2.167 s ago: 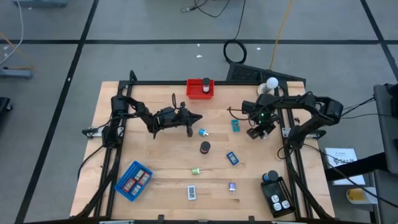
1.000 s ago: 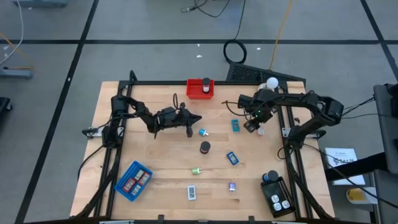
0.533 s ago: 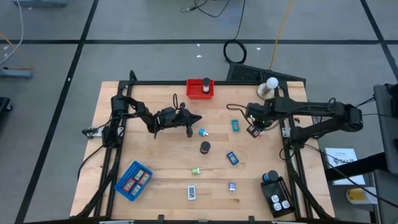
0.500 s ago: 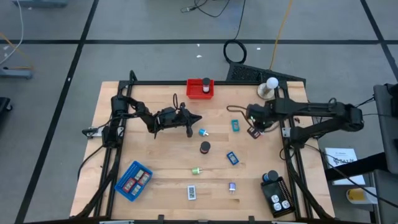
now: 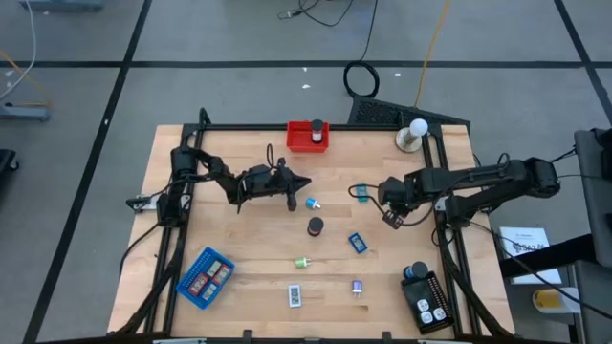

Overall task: Pick & Place Office items
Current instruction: Put the red charger adapter into the black bin

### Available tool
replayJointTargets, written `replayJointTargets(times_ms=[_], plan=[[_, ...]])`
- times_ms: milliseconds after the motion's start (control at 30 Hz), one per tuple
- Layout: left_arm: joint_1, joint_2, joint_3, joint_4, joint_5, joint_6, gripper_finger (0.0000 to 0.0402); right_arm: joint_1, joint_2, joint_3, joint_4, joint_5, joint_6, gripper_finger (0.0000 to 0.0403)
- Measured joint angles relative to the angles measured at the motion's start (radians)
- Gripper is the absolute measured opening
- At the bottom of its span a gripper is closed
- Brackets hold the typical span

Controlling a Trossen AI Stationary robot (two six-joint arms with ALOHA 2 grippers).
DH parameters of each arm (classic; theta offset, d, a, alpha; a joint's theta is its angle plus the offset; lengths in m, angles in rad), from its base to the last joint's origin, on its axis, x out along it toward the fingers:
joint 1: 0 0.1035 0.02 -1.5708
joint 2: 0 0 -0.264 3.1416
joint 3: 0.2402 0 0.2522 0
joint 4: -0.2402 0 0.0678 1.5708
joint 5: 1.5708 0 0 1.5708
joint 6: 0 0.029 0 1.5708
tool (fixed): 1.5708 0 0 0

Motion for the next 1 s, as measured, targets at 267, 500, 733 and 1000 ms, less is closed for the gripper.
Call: replayJointTargets(times_ms=[267,500,733,1000], plan=[[0.0,0.0,0.0,0.0,0.0,0.0,0.0024,0.0,0.002,0.006,-0.028,0.053,-0.042,0.0139],[0.0,0.0,0.0,-0.004,0.0,0.0,0.0024,-0.072,0.002,-0.054,-0.014,0.102,-0.166,0.0223],[0.0,0.0,0.0,-0.007,0.0,0.001,0.0024,-0.143,0.002,-0.109,0.065,0.095,-0.336,0.0287],[0.0,0.0,0.0,-0.007,0.0,0.003,0.0024,-0.2,0.041,-0.125,0.116,0.038,-0.416,0.0274]])
